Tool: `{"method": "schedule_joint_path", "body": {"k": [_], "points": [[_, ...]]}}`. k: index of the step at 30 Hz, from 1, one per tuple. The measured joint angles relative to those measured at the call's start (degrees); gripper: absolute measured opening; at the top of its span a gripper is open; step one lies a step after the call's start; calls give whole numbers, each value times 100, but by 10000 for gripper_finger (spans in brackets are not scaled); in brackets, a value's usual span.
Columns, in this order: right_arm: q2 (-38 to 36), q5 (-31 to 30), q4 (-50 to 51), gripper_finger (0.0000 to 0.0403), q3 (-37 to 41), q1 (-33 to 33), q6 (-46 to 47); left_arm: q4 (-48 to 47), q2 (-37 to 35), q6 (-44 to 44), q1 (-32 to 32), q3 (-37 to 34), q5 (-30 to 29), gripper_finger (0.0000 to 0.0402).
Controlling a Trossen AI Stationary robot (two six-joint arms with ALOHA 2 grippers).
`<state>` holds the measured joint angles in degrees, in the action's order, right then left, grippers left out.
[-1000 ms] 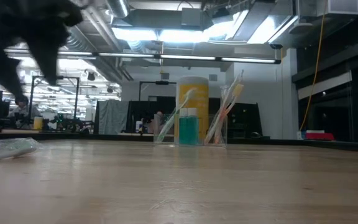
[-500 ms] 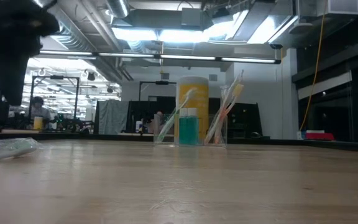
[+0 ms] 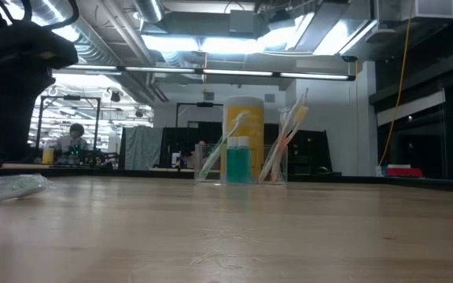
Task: Pick & Place toothbrushing station
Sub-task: Put the left green toothbrush into the transparent organizer
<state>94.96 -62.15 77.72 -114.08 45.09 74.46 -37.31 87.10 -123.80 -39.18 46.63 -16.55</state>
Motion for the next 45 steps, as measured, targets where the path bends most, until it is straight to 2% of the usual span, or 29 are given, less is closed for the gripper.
{"method": "schedule_joint_path", "body": {"k": [10,19,33,45], "points": [[0,-380,-98,207,0,89,-33,32,135,73,59,0,83,249],[0,-408,-248,207,0,89,-153,198,135,466,241,0,128,222],[0,-628,-276,207,0,288,-162,303,135,657,346,0,302,214],[0,-638,-276,207,0,314,-210,832,559,703,383,13,612,203]]}}
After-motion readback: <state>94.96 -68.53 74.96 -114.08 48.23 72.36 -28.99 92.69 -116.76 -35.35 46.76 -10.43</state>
